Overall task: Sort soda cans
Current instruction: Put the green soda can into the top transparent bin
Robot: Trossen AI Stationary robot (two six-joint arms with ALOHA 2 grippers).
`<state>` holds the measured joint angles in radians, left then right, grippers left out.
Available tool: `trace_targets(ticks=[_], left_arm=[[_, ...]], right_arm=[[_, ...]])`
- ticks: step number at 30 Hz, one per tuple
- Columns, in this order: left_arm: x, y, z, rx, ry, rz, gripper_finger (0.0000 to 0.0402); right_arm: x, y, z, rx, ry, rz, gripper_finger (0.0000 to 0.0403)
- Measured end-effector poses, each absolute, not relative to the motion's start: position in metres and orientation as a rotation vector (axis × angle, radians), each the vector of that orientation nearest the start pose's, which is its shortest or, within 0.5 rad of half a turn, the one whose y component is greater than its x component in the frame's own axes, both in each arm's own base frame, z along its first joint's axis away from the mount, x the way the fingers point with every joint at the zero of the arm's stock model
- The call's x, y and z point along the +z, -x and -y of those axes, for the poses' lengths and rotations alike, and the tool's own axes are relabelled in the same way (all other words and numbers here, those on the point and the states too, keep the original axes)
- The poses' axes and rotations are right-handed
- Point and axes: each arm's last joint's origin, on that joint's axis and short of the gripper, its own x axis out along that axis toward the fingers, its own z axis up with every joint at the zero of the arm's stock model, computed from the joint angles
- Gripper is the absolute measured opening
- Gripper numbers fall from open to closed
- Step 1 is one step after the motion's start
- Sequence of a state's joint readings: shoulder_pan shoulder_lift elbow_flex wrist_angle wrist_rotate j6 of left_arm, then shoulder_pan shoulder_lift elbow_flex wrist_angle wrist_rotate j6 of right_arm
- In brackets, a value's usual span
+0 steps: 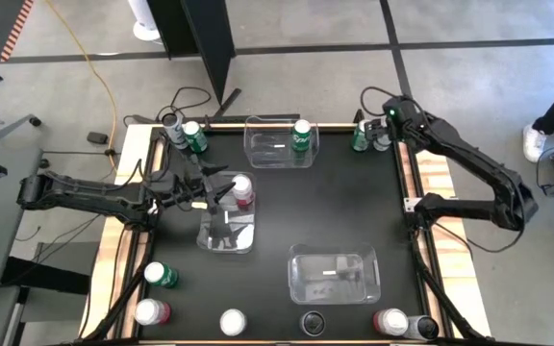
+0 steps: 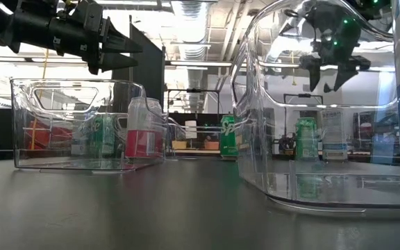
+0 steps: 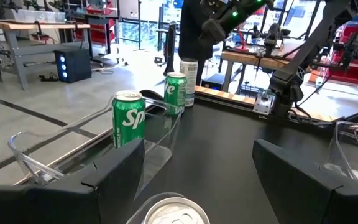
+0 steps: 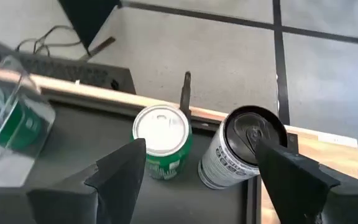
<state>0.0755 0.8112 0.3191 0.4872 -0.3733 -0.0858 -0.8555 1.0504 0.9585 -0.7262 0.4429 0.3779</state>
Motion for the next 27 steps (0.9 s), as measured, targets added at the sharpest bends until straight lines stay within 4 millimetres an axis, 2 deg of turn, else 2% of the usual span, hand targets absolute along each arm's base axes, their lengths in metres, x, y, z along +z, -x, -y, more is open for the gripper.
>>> trace_targets(ticks=[5,8,14,27], left_arm=[[0.232,-0.176,-0.024,0.449,0.085,0.014,0.0295],[0.232,-0.176,-0.024,0.449,0.083,0.013,0.0295],[0.231,-0.176,-0.024,0.449,0.074,0.009,0.0295],[0.231,-0.176,-0.024,0.449,0.073,0.008,0.0295]], right_arm=[[0.292,-0.13,0.166,-1.357,-0.494,-0.675,0.0341],[0.288,-0.142,0.167,-1.267,-0.458,-0.712,0.0349],[0.279,-0.162,0.171,-1.202,-0.411,-0.741,0.0354],[0.247,-0.173,0.195,-1.245,-0.5,-0.829,0.0355]])
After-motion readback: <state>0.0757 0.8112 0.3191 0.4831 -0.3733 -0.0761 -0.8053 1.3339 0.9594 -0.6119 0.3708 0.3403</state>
